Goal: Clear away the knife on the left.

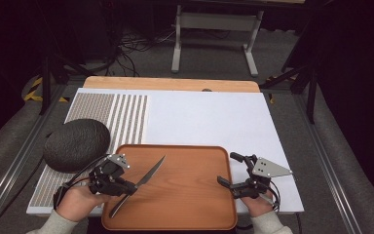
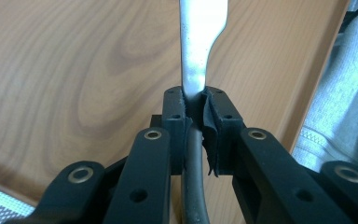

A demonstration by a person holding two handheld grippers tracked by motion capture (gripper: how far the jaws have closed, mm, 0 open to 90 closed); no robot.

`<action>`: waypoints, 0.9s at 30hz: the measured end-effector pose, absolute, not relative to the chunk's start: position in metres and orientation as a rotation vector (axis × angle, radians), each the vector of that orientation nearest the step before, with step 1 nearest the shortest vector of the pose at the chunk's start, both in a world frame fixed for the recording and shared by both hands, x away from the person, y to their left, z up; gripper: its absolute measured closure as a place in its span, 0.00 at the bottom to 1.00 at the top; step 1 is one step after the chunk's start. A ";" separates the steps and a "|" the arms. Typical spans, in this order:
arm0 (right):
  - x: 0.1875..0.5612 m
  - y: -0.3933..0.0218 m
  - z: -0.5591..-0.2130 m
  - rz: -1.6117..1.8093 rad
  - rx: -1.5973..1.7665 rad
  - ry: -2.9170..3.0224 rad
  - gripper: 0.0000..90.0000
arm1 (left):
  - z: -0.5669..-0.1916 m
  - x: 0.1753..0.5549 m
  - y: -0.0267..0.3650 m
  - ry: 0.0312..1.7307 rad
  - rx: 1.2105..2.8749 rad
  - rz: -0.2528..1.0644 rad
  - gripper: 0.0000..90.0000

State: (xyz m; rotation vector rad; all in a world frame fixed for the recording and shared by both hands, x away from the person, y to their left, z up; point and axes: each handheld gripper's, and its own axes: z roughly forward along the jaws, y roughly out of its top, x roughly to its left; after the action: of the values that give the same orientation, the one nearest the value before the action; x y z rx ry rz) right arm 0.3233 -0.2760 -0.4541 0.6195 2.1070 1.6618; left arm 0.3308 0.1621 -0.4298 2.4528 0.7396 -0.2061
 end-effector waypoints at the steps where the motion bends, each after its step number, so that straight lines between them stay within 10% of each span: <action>1: 0.323 -0.276 -0.454 1.663 0.620 2.107 0.06 | -0.431 0.331 0.162 0.748 2.460 -0.209 0.89; 27: 0.324 -0.276 -0.455 1.663 0.621 2.110 0.06 | -0.447 0.335 0.150 0.788 2.543 -0.199 0.88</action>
State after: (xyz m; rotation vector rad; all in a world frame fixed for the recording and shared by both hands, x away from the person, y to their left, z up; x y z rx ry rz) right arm 0.3236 -0.2759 -0.4545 0.6209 2.1098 1.6629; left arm 0.3351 0.1504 -0.4471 2.5431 0.7878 -0.1991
